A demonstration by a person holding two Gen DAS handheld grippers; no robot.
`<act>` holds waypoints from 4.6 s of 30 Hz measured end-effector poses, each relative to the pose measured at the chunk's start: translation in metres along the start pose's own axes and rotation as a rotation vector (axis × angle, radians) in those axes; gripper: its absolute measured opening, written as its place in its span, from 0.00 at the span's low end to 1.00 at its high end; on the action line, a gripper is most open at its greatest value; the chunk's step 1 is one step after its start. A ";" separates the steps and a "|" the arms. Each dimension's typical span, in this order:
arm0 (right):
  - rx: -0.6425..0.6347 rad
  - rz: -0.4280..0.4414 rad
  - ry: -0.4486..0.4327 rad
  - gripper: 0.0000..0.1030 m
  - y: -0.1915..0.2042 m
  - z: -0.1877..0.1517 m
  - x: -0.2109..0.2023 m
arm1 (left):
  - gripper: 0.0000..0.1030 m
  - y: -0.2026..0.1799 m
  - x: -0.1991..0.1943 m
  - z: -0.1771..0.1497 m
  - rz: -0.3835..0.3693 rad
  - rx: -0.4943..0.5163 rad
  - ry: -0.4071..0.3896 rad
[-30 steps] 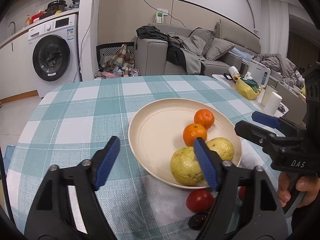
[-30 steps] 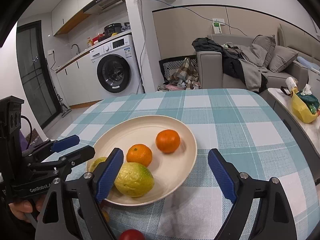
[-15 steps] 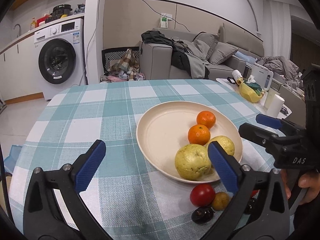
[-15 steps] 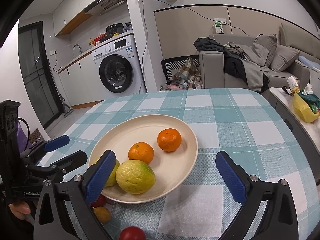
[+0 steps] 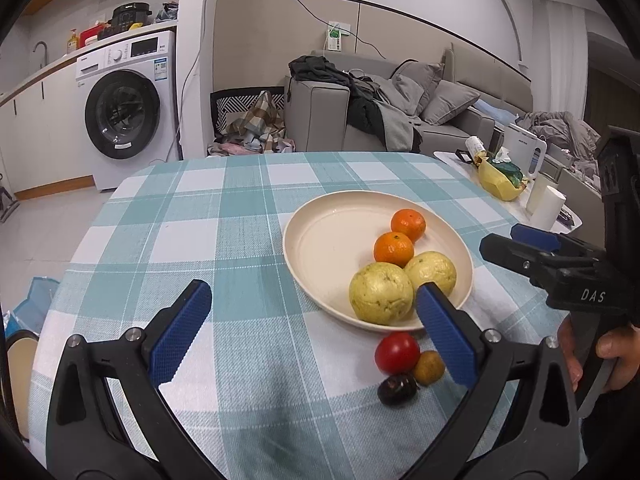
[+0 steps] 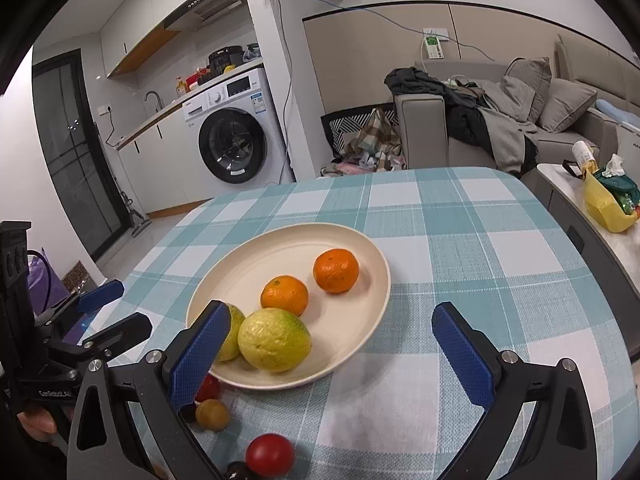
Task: Organize fruits
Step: 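Move both open tools back to the small fruits beside the plate, then grasp the small brown round fruit with the left tool while the right tool grasps a dark plum, then carry the brown fruit and the plum onto the cream plate and open both tools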
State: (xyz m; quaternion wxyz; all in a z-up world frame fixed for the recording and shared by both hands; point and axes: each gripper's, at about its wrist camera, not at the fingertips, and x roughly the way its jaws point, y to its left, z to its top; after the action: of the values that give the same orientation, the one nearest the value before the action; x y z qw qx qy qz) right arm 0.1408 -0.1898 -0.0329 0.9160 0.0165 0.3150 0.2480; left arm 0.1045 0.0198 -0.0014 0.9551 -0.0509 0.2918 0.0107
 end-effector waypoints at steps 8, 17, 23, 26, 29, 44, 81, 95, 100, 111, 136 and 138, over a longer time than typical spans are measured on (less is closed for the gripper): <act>-0.062 0.028 0.064 1.00 0.015 -0.007 -0.014 | 0.99 -0.013 -0.022 -0.012 -0.005 0.031 0.013; -0.061 0.084 0.167 1.00 0.015 -0.018 -0.019 | 0.99 -0.026 -0.026 -0.025 -0.020 0.046 0.055; -0.066 0.098 0.206 0.93 0.012 -0.024 -0.025 | 0.99 -0.030 -0.034 -0.033 -0.019 0.050 0.066; -0.063 0.108 0.210 0.92 0.012 -0.028 -0.030 | 0.99 -0.029 -0.039 -0.037 -0.031 0.037 0.076; -0.072 0.125 0.206 0.88 0.015 -0.032 -0.038 | 0.99 -0.027 -0.046 -0.040 -0.024 0.037 0.071; -0.050 0.071 0.203 0.77 0.038 -0.062 -0.051 | 0.99 -0.029 -0.069 -0.072 -0.046 0.005 0.112; -0.085 0.109 0.318 0.52 0.052 -0.084 -0.024 | 0.50 -0.056 -0.050 -0.097 -0.181 0.108 0.290; -0.120 0.082 0.323 0.45 0.059 -0.082 -0.019 | 0.25 -0.059 -0.046 -0.100 -0.238 0.111 0.316; -0.152 0.057 0.327 0.37 0.063 -0.081 -0.016 | 0.25 -0.058 -0.046 -0.099 -0.242 0.108 0.308; -0.137 0.112 0.321 0.26 0.060 -0.080 -0.021 | 0.24 -0.052 -0.048 -0.093 -0.249 0.074 0.278; -0.060 0.138 0.127 0.26 0.043 -0.044 -0.050 | 0.25 -0.030 -0.052 -0.038 -0.162 0.032 0.089; -0.058 0.132 0.118 0.26 0.041 -0.041 -0.049 | 0.25 -0.029 -0.050 -0.033 -0.155 0.030 0.074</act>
State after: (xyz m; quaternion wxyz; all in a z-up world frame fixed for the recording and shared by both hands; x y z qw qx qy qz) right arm 0.0650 -0.1818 -0.0300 0.8775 -0.0039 0.3594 0.3175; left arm 0.0465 -0.0115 0.0017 0.9422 -0.0594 0.3223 -0.0695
